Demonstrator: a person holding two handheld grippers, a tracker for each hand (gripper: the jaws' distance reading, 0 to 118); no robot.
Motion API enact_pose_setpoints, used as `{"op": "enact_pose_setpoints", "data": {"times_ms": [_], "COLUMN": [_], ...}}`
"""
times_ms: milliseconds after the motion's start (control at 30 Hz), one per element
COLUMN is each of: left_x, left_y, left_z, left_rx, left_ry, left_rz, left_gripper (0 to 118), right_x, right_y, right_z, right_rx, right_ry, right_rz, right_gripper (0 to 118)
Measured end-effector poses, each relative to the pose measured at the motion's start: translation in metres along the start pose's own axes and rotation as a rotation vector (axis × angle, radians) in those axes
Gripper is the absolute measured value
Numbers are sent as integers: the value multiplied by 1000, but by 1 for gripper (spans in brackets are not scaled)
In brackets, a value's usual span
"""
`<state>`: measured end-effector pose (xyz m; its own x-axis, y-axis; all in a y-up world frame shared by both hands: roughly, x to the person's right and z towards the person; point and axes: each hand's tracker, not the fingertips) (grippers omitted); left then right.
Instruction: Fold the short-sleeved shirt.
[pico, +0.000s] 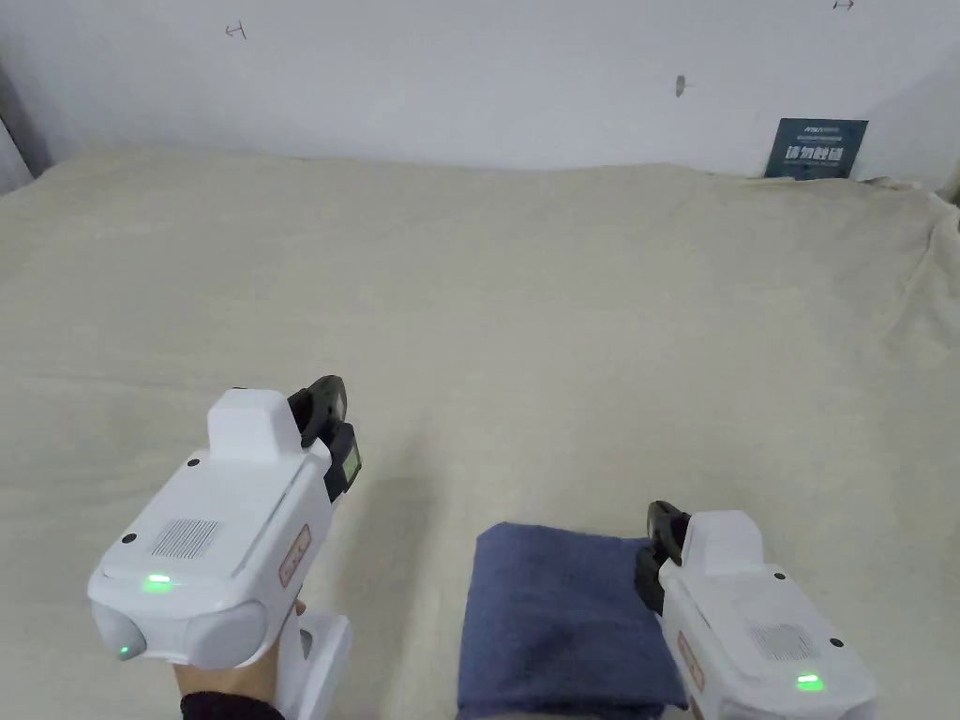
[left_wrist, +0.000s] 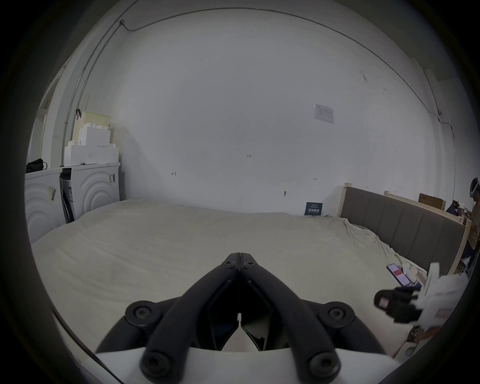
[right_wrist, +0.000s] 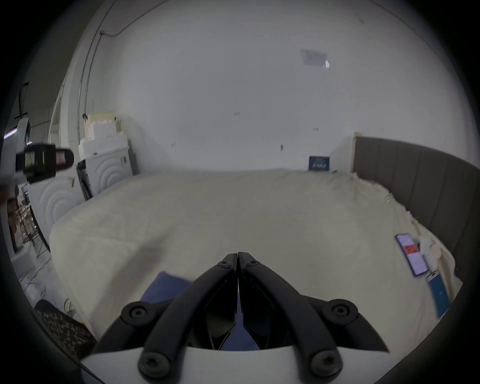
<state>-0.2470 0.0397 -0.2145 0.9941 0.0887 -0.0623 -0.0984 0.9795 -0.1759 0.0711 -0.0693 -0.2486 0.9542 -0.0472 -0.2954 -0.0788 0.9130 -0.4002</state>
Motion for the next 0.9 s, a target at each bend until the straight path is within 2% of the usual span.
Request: {"op": "enact_pose_setpoints", "data": {"times_ms": [133, 267, 433, 500, 600, 700, 767, 833, 900], "left_x": [-5, -7, -5, -2, 4, 12, 15, 19, 21], "left_y": [-10, -18, -31, -37, -48, -60, -69, -79, -87], "left_z": [-4, -7, -13, -17, -22, -31, -41, -53, -62], "left_rx": [-33, -63, -142, -186, -254, -335, -411, -502, -560], "left_ry": [1, -6, -67, -96, -148, -198, -229, -251, -269], "left_rz": [22, 39, 59, 65, 79, 108, 154, 192, 217], "left_gripper": [0, 0, 0, 3, 8, 25, 55, 76, 80], "right_x": [-8, -16, -18, -22, -24, -24, -29, -29, -29], "right_y": [-26, -48, -82, -84, -77, -78, -71, -69, -66], "right_z": [-23, -40, -55, -48, -50, -49, -43, -43, -41], "right_rx": [-75, -153, -318, -249, -283, -285, -286, -292, -295], "right_ry": [4, 27, 2, 6, 3, 5, 9, 13, 16], "right_rz": [-20, -10, 8, 0, 28, 42, 19, 14, 13], "right_gripper": [0, 0, 0, 0, 0, 0, 0, 0, 0]}}
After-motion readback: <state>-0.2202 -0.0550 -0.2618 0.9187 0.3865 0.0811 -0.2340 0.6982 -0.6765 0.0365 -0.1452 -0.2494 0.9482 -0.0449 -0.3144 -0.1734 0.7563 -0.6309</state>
